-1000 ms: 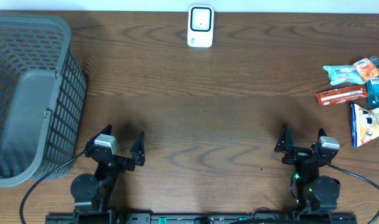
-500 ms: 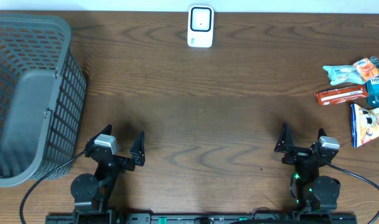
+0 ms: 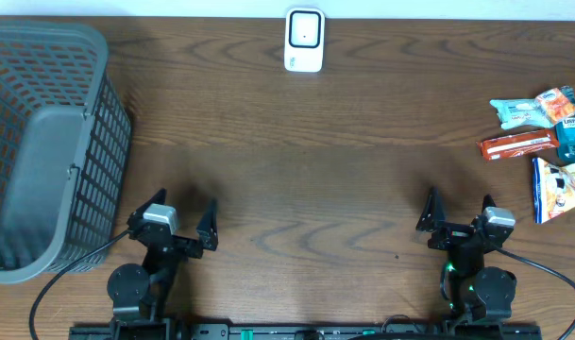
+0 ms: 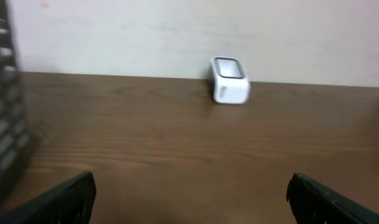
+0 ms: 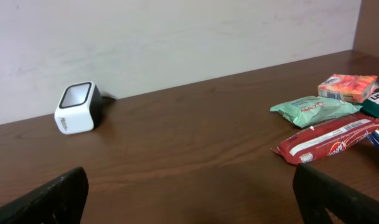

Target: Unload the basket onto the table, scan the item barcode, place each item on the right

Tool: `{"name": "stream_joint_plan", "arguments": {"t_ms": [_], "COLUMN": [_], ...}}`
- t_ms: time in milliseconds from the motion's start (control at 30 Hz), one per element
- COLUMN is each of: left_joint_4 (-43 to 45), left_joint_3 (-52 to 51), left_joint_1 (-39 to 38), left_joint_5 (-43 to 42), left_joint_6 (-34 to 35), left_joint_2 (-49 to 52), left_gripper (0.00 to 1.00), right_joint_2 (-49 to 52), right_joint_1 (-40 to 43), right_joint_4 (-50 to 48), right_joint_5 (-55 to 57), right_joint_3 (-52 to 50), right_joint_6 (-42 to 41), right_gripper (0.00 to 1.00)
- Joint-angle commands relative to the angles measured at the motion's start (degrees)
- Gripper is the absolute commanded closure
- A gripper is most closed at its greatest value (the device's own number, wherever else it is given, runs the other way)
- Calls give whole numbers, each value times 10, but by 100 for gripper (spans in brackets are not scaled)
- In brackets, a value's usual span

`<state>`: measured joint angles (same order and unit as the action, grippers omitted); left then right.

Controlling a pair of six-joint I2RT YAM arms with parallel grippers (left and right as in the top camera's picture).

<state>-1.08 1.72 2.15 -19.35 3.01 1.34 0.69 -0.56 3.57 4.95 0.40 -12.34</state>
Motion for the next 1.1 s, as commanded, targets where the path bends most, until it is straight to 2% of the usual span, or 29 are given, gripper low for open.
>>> {"name": "stream_joint_plan", "arguments": {"t_ms": [0,100,200,1067], "left_joint_4": [-3,-26,-30,-29], "left_joint_3": [-15,-15,-15,-15], "left_joint_1": [-4,-10,-21,-35], "left_joint_5": [91,151,168,167], "left_joint_6": [11,31,22,12], "left_joint_2": [-13,-12,-12,-12], "left_gripper": [2,2,2,2], "right_joint_2": [-3,-3,-3,-3], "right_joint_1": [2,2,2,2], "right_joint_4": [1,1,1,1], "right_joint_5": [5,5,5,5], "right_joint_3": [-1,-1,-1,-1], "right_joint_6": [8,8,8,8], "right_gripper": [1,1,1,1]}}
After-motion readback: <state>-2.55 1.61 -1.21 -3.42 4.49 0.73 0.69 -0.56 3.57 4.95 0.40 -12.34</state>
